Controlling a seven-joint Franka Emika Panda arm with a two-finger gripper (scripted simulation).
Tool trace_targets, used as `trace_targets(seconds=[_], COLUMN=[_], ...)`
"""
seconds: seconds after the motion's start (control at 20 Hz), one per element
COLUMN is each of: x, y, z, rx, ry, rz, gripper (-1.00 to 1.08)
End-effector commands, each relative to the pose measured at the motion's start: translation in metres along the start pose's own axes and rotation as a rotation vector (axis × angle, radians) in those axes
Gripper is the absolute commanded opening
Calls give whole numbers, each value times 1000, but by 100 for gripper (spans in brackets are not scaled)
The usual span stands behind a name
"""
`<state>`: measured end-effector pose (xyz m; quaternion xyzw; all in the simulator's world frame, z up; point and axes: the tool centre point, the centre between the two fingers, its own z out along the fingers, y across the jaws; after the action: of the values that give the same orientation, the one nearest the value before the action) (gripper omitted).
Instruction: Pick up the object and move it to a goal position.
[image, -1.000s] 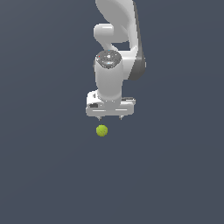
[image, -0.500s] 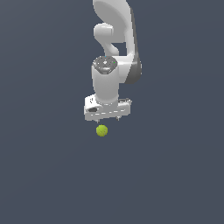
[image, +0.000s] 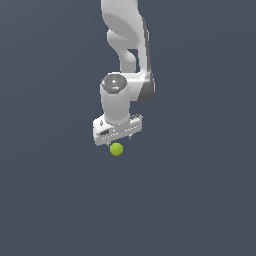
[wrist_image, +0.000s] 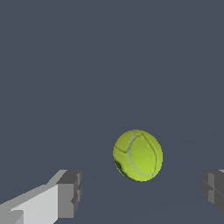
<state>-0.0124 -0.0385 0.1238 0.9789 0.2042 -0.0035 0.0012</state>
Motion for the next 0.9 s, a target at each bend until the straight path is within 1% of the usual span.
trace_targets(seconds=[0.0, 0.4, 0.85], x=[-3, -10, -13], y=[4, 12, 15], z=[8, 25, 33], rx=[0, 0, 0], ry=[1, 5, 7], rz=[-62, -203, -266], gripper=[100, 100, 100])
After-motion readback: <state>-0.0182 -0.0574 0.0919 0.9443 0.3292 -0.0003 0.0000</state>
